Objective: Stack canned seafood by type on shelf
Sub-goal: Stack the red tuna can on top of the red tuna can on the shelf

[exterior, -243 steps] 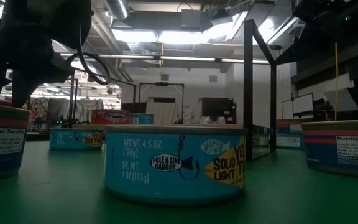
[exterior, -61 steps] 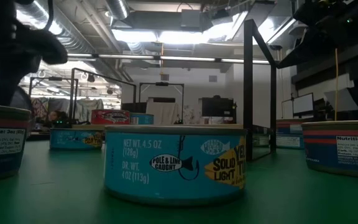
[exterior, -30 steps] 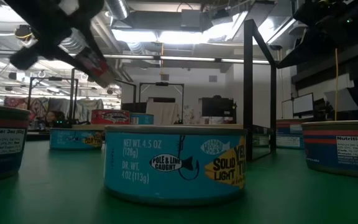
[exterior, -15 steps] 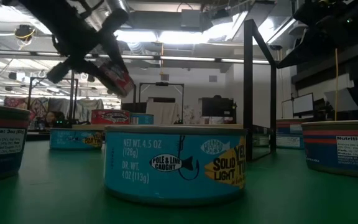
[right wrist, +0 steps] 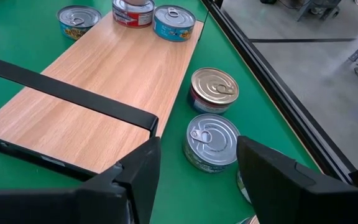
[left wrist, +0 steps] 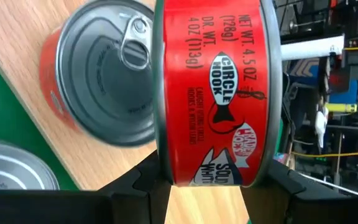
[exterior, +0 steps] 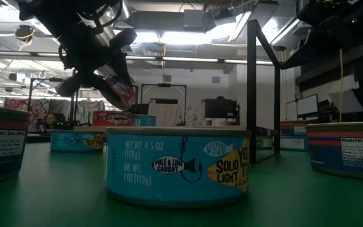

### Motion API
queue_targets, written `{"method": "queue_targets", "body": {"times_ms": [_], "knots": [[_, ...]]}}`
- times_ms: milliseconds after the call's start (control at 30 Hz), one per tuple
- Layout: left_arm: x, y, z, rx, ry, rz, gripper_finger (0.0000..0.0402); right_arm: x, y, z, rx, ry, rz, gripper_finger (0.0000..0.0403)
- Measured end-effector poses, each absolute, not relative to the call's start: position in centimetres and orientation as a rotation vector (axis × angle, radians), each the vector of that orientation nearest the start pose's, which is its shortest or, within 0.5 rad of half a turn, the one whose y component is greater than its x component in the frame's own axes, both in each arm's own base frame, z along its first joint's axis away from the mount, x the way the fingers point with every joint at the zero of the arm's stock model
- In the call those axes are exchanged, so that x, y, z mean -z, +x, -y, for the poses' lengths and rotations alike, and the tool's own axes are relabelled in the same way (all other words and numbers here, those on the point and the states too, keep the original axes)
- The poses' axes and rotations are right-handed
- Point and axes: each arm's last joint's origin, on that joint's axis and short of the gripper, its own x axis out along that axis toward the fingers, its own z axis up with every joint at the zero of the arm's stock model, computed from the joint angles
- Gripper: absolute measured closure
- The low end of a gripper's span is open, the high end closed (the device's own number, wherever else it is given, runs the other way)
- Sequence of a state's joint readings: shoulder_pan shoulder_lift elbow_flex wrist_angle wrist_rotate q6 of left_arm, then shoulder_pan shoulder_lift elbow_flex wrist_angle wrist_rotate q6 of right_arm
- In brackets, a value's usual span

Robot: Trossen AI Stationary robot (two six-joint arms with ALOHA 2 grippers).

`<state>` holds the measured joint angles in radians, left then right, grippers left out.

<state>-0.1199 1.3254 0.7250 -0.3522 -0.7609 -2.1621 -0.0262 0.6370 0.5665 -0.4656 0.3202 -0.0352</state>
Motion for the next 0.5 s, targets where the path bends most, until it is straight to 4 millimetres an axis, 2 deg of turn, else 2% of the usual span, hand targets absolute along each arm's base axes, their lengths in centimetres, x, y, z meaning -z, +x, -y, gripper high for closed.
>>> {"method": "queue_targets", "body": {"times_ms": [500], "knots": [[-19.82, 24.39, 0.48, -1.189, -1.565, 0.158, 0.0246, -25.44, 13.8, 1.28, 0.329, -0.113, -0.539, 0.0191]]}}
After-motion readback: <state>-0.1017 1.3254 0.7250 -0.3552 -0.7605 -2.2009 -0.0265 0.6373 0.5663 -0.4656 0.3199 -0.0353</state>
